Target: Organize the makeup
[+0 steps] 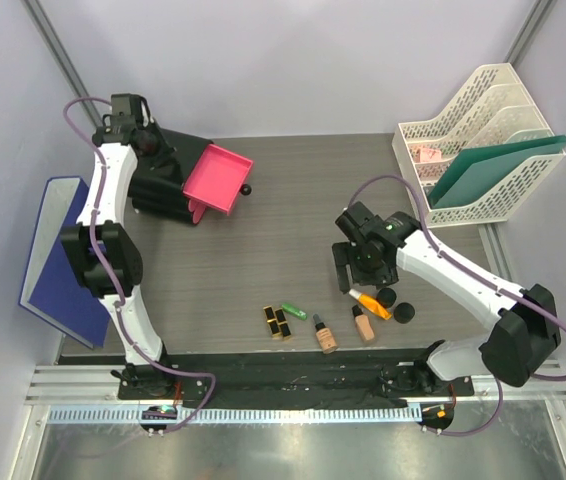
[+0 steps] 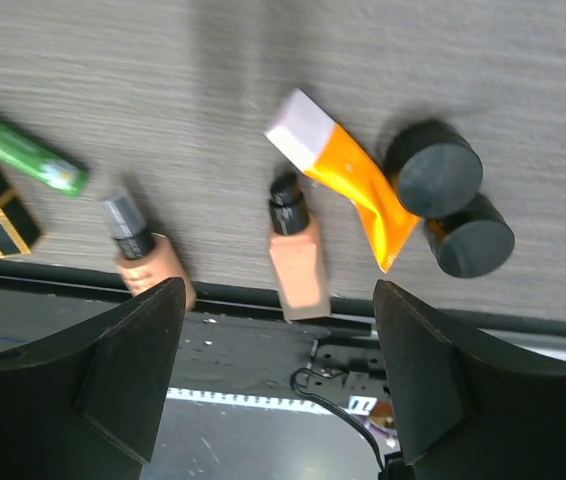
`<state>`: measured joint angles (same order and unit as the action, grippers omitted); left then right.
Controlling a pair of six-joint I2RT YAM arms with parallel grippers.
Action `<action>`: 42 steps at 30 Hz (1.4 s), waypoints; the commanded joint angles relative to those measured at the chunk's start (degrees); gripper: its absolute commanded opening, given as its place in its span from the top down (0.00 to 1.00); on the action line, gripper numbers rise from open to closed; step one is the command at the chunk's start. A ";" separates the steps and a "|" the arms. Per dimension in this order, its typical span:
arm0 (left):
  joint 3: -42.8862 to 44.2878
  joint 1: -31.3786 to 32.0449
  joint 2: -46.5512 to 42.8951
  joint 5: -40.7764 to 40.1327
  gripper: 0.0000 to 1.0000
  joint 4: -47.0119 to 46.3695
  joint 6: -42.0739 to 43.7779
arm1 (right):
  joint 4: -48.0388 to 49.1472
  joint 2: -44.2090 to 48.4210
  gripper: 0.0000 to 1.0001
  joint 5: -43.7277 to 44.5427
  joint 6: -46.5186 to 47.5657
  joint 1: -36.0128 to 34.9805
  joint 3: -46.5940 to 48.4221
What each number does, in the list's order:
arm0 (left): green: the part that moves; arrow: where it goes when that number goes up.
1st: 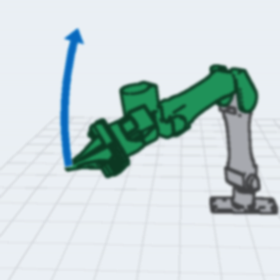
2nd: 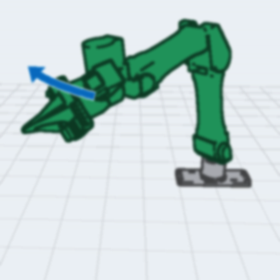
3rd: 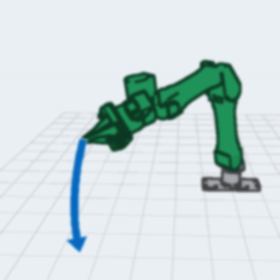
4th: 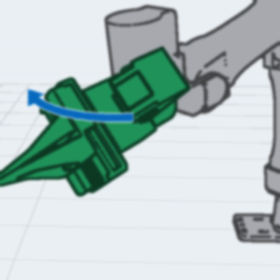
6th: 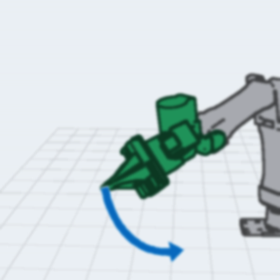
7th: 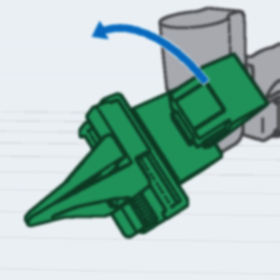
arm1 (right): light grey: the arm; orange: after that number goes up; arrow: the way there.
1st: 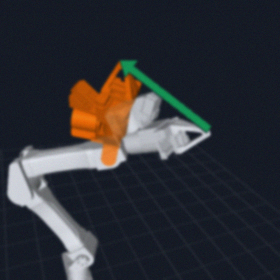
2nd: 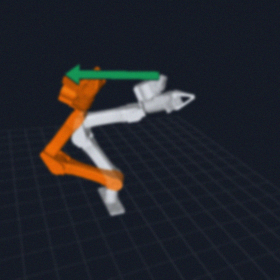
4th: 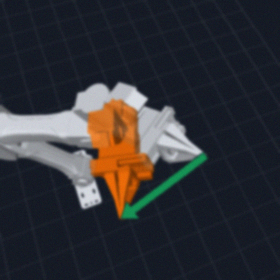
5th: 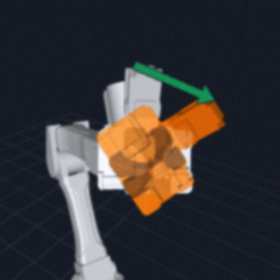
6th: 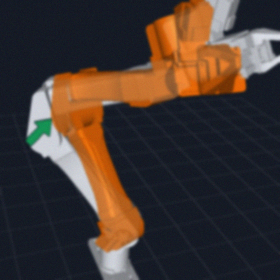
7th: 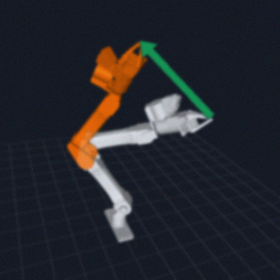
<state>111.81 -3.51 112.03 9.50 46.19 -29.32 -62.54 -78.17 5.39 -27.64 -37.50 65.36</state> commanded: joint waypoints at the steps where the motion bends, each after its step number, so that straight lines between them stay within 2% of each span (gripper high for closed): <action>1: 3.33 -0.01 0.12 1.66 1.00 3.90 -0.47 | -0.40 1.27 0.19 5.42 -2.51 -1.70 -3.74; 9: 1.92 0.08 -0.84 2.54 1.00 3.90 0.75 | 9.45 -1.63 0.20 11.92 -1.63 -3.02 -8.41; 17: 2.27 -0.10 -0.67 2.98 1.00 4.52 1.11 | 17.19 -6.73 0.22 12.63 3.90 -3.11 -8.32; 25: 3.50 -0.53 -0.41 2.90 1.00 5.75 1.55 | 18.16 -14.63 0.34 12.81 5.14 -3.02 -9.46; 26: 3.59 -0.62 -0.32 2.98 1.00 5.84 1.63 | 18.16 -14.99 0.38 13.07 5.05 -3.11 -9.46; 28: 3.68 -0.80 -0.23 2.98 1.00 5.84 1.72 | 18.16 -16.21 0.39 13.42 4.79 -3.02 -9.46; 30: 3.68 -0.80 -0.06 2.98 1.00 6.01 1.81 | 18.07 -17.10 0.49 14.30 4.79 -3.11 -9.20; 31: 3.68 -0.97 0.03 2.90 1.00 6.10 1.72 | 18.07 -17.54 0.58 14.56 4.87 -3.02 -9.11; 32: 3.68 -0.89 0.03 2.98 1.00 6.19 1.90 | 18.07 -18.32 0.72 15.35 4.79 -3.02 -8.94; 34: 3.68 -0.97 0.12 2.98 1.00 6.28 1.90 | 18.07 -18.51 0.82 16.49 4.87 -3.02 -8.15; 35: 3.68 -0.97 0.03 2.90 1.00 6.28 1.99 | 18.16 -18.16 0.90 17.89 5.14 -3.02 -7.71; 37: 3.68 -1.15 0.12 2.98 1.00 6.36 1.99 | 17.98 -17.37 0.98 19.56 5.92 -3.02 -5.78; 42: 3.94 -1.24 0.38 2.90 1.00 6.54 1.99 | 16.93 -15.61 0.99 25.71 9.97 -3.11 1.51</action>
<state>113.58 -4.12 112.44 11.84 51.22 -28.16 -45.95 -95.74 23.86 -21.02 -40.34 59.66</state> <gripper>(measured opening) 0.002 0.177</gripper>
